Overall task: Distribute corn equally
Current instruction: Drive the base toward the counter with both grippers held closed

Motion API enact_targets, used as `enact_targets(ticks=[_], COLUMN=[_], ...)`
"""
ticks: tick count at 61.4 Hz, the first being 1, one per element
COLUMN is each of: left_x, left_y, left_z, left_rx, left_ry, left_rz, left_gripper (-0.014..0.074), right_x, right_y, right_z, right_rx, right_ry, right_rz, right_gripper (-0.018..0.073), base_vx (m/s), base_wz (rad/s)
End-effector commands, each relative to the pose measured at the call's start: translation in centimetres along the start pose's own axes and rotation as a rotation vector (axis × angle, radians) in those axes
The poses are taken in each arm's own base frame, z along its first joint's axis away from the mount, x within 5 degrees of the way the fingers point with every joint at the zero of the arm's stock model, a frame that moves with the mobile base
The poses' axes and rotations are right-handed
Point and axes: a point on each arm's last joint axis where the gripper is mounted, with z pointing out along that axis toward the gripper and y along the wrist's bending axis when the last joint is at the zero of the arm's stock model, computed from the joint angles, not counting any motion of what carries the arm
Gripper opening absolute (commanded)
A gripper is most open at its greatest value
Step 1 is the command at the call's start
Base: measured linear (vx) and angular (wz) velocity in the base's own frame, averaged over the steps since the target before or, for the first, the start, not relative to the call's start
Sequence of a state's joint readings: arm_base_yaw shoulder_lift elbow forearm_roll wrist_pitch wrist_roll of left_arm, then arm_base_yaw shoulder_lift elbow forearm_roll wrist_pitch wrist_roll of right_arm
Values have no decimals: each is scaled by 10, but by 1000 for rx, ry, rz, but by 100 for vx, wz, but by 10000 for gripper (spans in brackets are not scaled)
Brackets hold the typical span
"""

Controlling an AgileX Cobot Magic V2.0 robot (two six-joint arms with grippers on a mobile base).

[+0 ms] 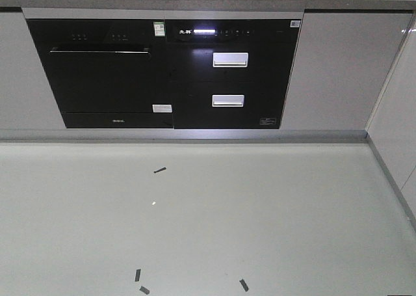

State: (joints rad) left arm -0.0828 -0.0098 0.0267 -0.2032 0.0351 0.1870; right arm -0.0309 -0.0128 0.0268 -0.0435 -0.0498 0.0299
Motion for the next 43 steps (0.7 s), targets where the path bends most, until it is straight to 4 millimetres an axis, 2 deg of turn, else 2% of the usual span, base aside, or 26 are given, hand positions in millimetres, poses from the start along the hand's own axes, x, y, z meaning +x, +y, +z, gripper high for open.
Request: enact_targets(ticks=[1, 43], left_x=[-6, -6], left_y=[1, 1], left_z=[-1, -1], left_rx=[-14, -14], left_ry=[-84, -84], left_rz=[-15, -15], left_gripper=[-7, -7], right_x=[-4, -4], right_y=[0, 0], right_z=[0, 0], right_rx=[3, 3], right_ry=[-72, -72], right_rz=[-16, -16], right_gripper=[-4, -4], base_vx=[12, 13], base_wz=[-1, 0])
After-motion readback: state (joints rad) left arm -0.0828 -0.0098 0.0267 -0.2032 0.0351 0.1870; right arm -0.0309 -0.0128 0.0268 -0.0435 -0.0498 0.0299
